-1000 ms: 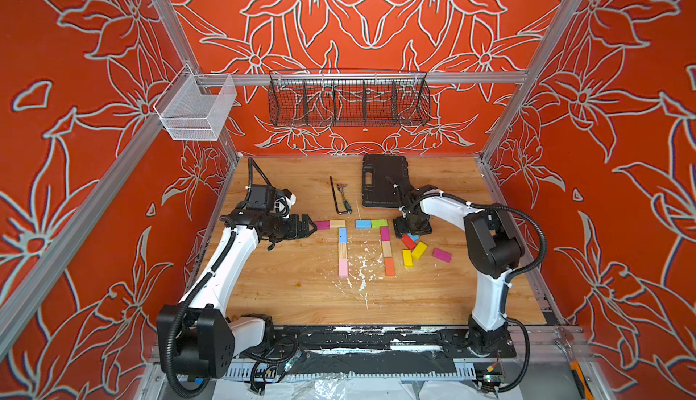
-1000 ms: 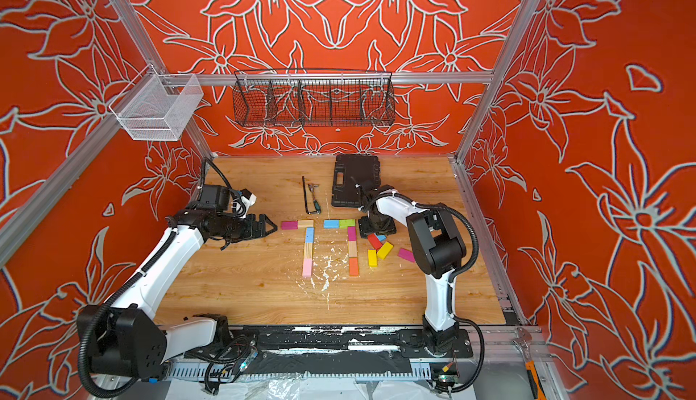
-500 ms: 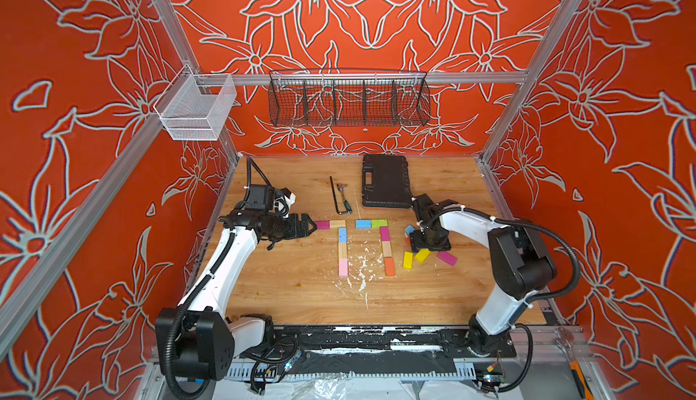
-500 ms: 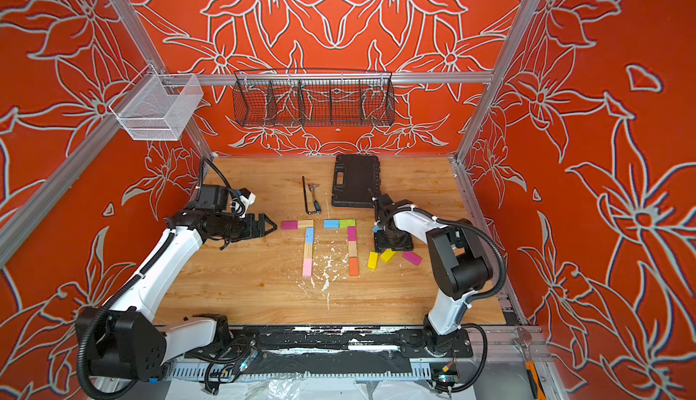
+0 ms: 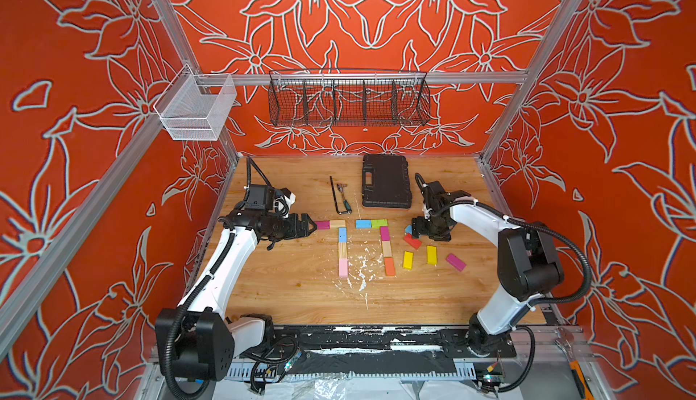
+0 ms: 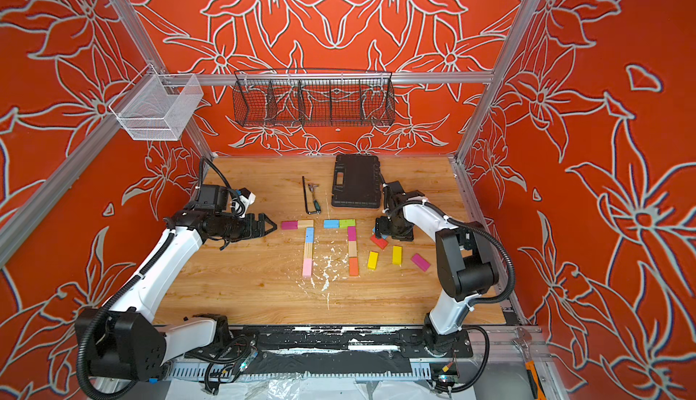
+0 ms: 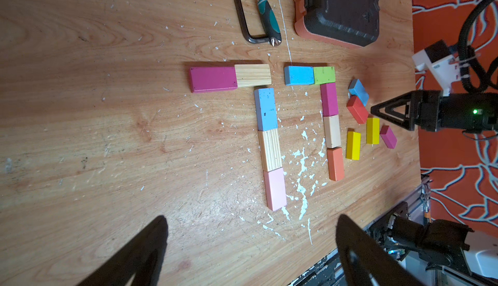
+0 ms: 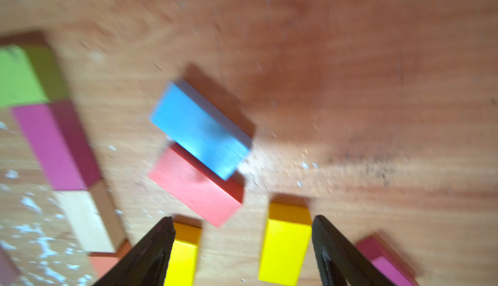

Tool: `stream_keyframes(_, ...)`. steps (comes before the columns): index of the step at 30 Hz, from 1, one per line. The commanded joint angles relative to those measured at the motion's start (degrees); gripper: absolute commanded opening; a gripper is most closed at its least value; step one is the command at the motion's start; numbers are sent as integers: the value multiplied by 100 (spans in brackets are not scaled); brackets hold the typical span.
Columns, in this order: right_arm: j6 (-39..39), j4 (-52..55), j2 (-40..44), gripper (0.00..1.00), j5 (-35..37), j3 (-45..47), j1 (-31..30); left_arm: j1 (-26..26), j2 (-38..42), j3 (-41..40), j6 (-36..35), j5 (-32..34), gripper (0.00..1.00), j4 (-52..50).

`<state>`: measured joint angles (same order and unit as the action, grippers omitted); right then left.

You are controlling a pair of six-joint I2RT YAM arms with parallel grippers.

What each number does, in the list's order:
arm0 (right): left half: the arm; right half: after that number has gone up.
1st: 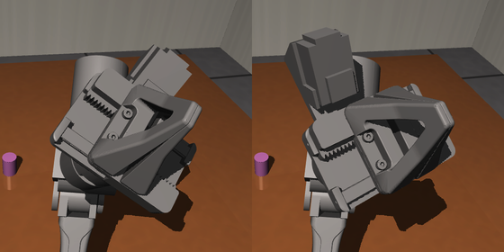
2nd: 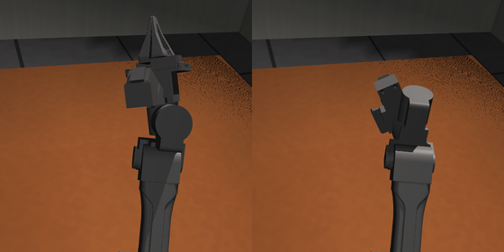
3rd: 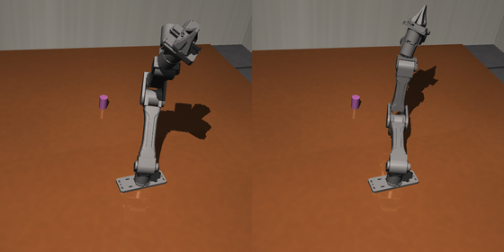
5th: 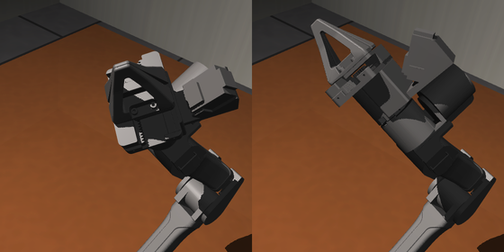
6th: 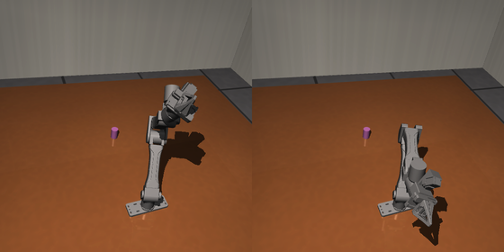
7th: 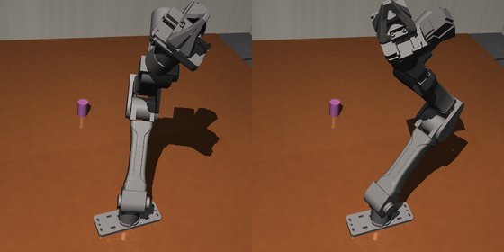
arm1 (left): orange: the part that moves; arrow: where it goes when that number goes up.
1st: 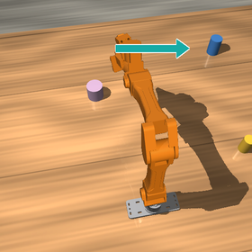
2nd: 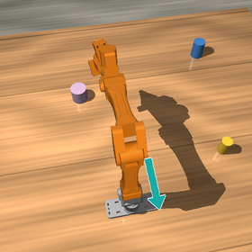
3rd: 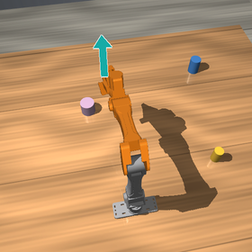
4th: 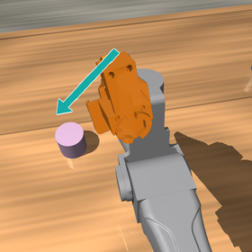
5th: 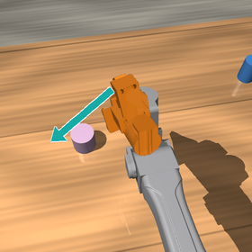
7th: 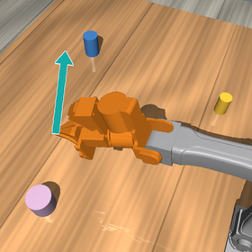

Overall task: Assemble the number 7 with building blocks
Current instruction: Pick up the building block from the center of the board.

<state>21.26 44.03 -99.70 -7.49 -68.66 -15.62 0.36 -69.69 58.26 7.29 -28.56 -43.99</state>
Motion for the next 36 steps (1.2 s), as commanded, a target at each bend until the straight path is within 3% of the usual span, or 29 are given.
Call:
stream_keyframes(1,-12,-29,-334,83,-372,-207,-64,-53,78,-34,-96,-36,94,9)
stream_keyframes(13,-146,-55,-813,76,561,-532,-91,-54,82,-46,-96,-71,94,22)
stream_keyframes(20,-135,-108,-1041,77,350,-645,-130,-62,50,-43,-96,-95,94,31)
stream_keyframes(30,-335,43,-1297,79,866,-622,-214,-65,45,-52,-96,-125,94,26)
stream_keyframes(33,-519,35,-1218,77,975,-537,-205,-65,40,-52,-96,-174,94,39)
stream_keyframes(36,-760,25,-1234,69,820,-620,-203,-67,21,-45,-87,-267,94,57)
